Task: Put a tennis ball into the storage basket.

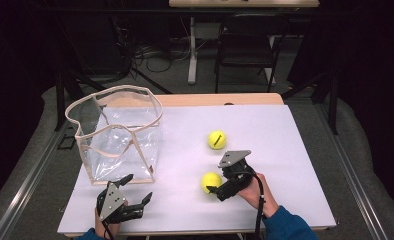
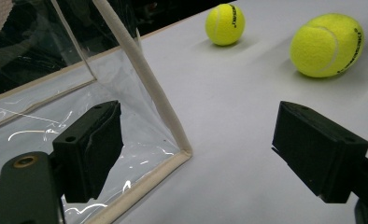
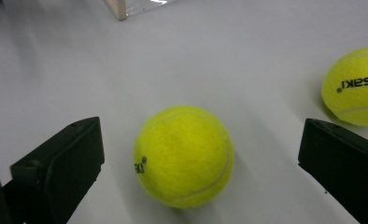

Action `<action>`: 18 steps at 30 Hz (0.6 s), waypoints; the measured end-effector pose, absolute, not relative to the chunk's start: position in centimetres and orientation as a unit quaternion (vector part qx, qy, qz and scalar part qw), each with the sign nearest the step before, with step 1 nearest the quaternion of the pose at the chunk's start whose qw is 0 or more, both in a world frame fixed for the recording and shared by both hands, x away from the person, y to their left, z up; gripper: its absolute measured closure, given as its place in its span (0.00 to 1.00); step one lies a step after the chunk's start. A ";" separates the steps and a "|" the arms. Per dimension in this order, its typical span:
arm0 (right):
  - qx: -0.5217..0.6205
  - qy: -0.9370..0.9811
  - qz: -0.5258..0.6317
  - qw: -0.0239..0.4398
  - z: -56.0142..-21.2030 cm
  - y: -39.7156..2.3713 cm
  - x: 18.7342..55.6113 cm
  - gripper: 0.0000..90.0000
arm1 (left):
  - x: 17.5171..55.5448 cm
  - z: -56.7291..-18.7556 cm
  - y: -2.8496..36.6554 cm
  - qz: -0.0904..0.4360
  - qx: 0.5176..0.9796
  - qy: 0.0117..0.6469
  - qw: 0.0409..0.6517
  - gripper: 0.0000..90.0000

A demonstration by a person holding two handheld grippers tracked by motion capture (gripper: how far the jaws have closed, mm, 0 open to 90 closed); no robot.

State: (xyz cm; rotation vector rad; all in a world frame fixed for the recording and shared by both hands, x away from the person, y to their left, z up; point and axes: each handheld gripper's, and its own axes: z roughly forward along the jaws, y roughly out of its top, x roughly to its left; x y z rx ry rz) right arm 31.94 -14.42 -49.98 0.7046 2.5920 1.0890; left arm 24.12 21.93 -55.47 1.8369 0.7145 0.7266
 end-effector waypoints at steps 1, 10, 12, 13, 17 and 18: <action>0.241 0.888 0.373 0.121 -50.0 -14.4 31.9 0.00 | 24.1 -55.5 22.0 0.300 0.759 0.295 0.497 0.18; 0.239 0.893 0.364 0.112 -50.6 -13.7 32.1 0.00 | 24.2 -55.5 21.8 0.299 0.758 0.294 0.500 0.18; 0.241 0.894 0.363 0.108 -50.8 -13.7 32.1 0.00 | 24.2 -55.5 21.9 0.297 0.759 0.297 0.497 0.18; 0.243 0.894 0.361 0.107 -50.9 -13.7 32.1 0.00 | 24.3 -55.6 21.9 0.295 0.759 0.299 0.498 0.18; 0.245 0.897 0.353 0.102 -51.4 -13.4 32.2 0.00 | 24.2 -55.5 21.9 0.297 0.759 0.297 0.498 0.18; 0.245 0.899 0.349 0.099 -51.6 -13.3 32.2 0.00 | 24.2 -55.5 21.9 0.297 0.759 0.296 0.498 0.18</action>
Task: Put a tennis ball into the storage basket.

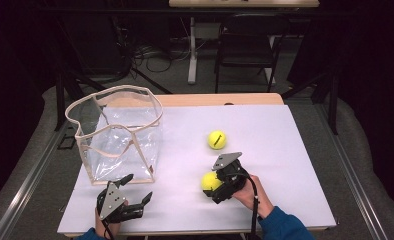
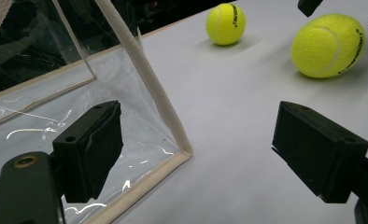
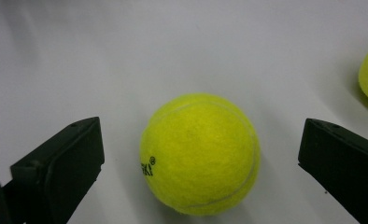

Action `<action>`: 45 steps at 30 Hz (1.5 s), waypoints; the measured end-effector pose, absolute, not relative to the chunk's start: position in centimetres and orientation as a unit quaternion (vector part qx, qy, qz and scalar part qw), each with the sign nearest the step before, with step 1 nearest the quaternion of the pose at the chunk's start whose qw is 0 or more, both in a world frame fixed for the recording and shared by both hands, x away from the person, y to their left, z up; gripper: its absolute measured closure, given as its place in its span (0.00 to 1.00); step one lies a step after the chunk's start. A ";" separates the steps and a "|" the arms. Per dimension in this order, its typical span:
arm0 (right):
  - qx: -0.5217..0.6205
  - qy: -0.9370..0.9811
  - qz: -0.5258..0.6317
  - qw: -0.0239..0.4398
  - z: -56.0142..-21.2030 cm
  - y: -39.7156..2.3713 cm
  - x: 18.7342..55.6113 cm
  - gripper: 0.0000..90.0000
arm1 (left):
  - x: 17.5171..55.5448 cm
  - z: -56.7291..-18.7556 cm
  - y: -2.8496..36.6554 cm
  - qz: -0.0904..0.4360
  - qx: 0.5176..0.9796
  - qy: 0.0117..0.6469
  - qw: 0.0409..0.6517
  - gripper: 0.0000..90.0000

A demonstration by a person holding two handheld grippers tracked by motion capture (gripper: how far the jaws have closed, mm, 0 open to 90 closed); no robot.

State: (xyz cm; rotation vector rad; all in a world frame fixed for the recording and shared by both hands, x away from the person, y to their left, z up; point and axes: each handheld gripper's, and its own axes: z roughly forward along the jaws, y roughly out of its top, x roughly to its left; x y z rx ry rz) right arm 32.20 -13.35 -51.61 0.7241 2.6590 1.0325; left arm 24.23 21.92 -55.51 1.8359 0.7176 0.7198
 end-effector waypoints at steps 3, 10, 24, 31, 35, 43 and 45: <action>0.246 0.900 0.347 0.093 -51.9 -13.3 32.3 0.00 | 24.3 -55.5 21.9 0.293 0.760 0.298 0.498 0.18; 0.246 0.904 0.341 0.081 -52.7 -12.9 32.2 0.00 | 24.3 -55.6 22.0 0.292 0.759 0.299 0.500 0.18; 0.252 0.907 0.327 0.078 -53.4 -12.7 32.2 0.02 | 24.2 -55.5 22.0 0.293 0.760 0.291 0.501 0.18; 0.256 0.908 0.321 0.084 -53.6 -12.6 32.2 0.10 | 24.1 -55.5 22.1 0.293 0.759 0.295 0.500 0.18; 0.264 0.908 0.312 0.091 -53.8 -12.7 32.3 0.17 | 24.1 -55.5 22.1 0.297 0.759 0.292 0.500 0.18; 0.269 0.907 0.310 0.092 -53.9 -12.8 32.3 0.27 | 24.1 -55.5 22.0 0.295 0.761 0.292 0.498 0.18; 0.268 0.908 0.309 0.091 -53.9 -12.8 32.3 0.28 | 24.1 -55.5 22.0 0.295 0.761 0.291 0.499 0.18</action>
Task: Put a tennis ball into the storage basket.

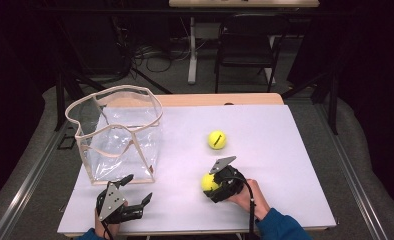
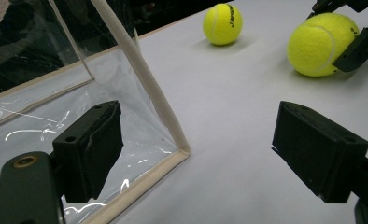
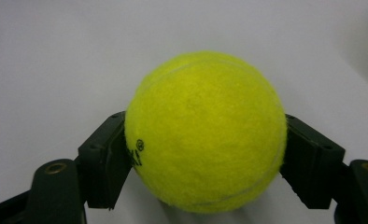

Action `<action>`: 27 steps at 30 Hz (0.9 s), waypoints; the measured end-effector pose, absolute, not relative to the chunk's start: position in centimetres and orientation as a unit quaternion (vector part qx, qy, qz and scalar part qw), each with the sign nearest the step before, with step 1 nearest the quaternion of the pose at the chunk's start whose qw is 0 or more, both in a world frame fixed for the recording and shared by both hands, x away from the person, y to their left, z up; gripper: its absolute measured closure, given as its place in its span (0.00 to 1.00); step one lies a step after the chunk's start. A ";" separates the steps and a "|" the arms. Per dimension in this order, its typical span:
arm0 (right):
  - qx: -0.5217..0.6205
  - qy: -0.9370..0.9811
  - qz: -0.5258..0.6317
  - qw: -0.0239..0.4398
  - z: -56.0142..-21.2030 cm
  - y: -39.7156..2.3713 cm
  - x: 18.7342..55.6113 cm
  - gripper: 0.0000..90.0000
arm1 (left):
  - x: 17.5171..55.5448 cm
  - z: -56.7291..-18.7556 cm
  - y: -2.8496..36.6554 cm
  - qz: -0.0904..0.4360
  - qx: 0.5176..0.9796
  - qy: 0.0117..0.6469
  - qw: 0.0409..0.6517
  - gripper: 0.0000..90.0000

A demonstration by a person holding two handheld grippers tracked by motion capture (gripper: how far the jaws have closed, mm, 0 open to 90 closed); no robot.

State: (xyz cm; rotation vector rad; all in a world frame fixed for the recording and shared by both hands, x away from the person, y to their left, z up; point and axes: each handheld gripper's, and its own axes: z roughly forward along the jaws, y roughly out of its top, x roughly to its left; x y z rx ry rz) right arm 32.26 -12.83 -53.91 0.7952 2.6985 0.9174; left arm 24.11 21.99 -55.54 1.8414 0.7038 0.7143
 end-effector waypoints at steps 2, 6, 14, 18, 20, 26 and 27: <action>0.266 0.908 0.310 0.090 -53.9 -12.9 32.3 0.28 | 24.2 -55.6 22.0 0.295 0.761 0.292 0.499 0.18; 0.265 0.908 0.312 0.090 -53.9 -12.9 32.3 0.28 | 24.2 -55.6 22.0 0.295 0.760 0.293 0.500 0.18; 0.257 0.901 0.332 0.106 -53.6 -13.0 31.9 0.29 | 24.2 -55.6 22.1 0.294 0.760 0.293 0.501 0.18; 0.256 0.900 0.337 0.104 -53.5 -13.0 31.8 0.29 | 24.2 -55.6 22.1 0.295 0.759 0.293 0.502 0.18; 0.257 0.898 0.341 0.102 -53.4 -13.0 31.7 0.29 | 24.2 -55.6 22.1 0.296 0.760 0.291 0.500 0.18; 0.253 0.890 0.362 0.116 -52.9 -13.2 31.5 0.29 | 24.2 -55.7 22.1 0.295 0.760 0.294 0.500 0.18; 0.253 0.890 0.362 0.116 -52.9 -13.2 31.5 0.29 | 24.2 -55.7 22.1 0.295 0.760 0.294 0.500 0.18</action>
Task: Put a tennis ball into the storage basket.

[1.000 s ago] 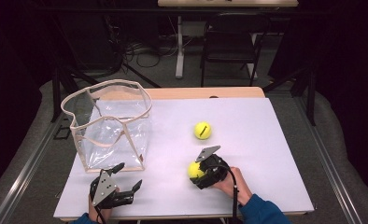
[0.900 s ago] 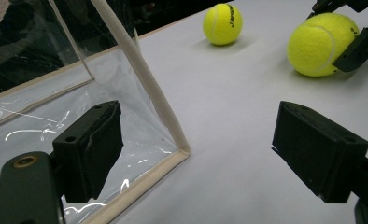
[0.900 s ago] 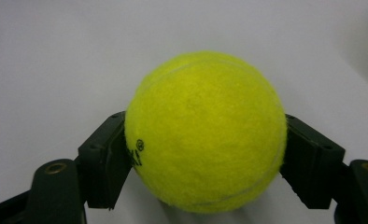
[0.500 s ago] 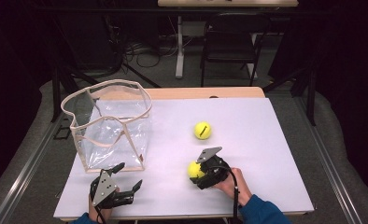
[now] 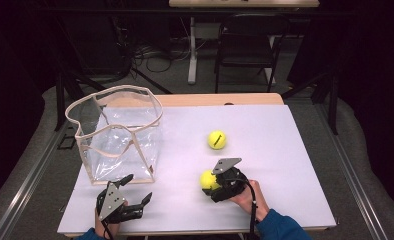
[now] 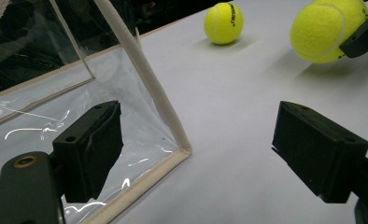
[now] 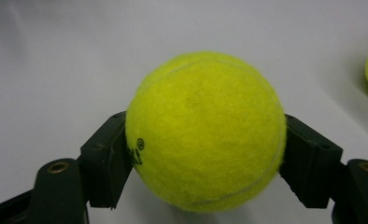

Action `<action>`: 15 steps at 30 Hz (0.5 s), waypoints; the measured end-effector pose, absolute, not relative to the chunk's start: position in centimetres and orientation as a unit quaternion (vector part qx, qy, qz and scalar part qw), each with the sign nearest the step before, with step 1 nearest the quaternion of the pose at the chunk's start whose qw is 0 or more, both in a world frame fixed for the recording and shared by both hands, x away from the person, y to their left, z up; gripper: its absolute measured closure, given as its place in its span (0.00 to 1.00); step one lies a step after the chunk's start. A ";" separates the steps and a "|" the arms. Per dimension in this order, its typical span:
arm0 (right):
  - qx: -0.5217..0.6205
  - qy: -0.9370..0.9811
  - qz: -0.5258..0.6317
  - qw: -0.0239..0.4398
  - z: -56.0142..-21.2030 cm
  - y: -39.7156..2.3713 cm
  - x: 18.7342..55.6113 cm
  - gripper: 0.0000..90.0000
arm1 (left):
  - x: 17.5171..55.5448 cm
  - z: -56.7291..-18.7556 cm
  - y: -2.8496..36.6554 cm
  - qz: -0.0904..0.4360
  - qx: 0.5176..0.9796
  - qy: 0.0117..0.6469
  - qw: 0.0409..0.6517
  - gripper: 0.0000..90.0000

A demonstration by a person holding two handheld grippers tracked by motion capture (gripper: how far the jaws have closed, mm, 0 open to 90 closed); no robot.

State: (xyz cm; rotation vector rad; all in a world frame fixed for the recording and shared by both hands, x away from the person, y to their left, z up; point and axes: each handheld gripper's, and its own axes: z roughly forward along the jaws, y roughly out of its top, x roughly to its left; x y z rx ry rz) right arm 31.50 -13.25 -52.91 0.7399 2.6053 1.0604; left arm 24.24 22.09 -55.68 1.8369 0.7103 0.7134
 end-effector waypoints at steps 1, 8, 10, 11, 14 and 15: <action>0.251 0.888 0.368 0.117 -52.9 -13.3 31.5 0.29 | 24.3 -55.7 22.1 0.294 0.760 0.294 0.499 0.18; 0.254 0.877 0.388 0.127 -52.4 -13.6 31.2 0.29 | 24.3 -55.7 22.0 0.295 0.761 0.290 0.500 0.18; 0.255 0.874 0.392 0.131 -52.3 -13.6 31.3 0.29 | 24.3 -55.7 22.1 0.296 0.760 0.292 0.500 0.18; 0.255 0.874 0.393 0.131 -52.3 -13.6 31.3 0.29 | 24.3 -55.7 22.1 0.296 0.760 0.292 0.500 0.18; 0.255 0.873 0.395 0.131 -52.3 -13.6 31.3 0.29 | 24.3 -55.7 22.1 0.296 0.760 0.292 0.501 0.18; 0.256 0.871 0.397 0.132 -52.3 -13.7 31.2 0.29 | 24.3 -55.6 22.1 0.296 0.760 0.291 0.500 0.18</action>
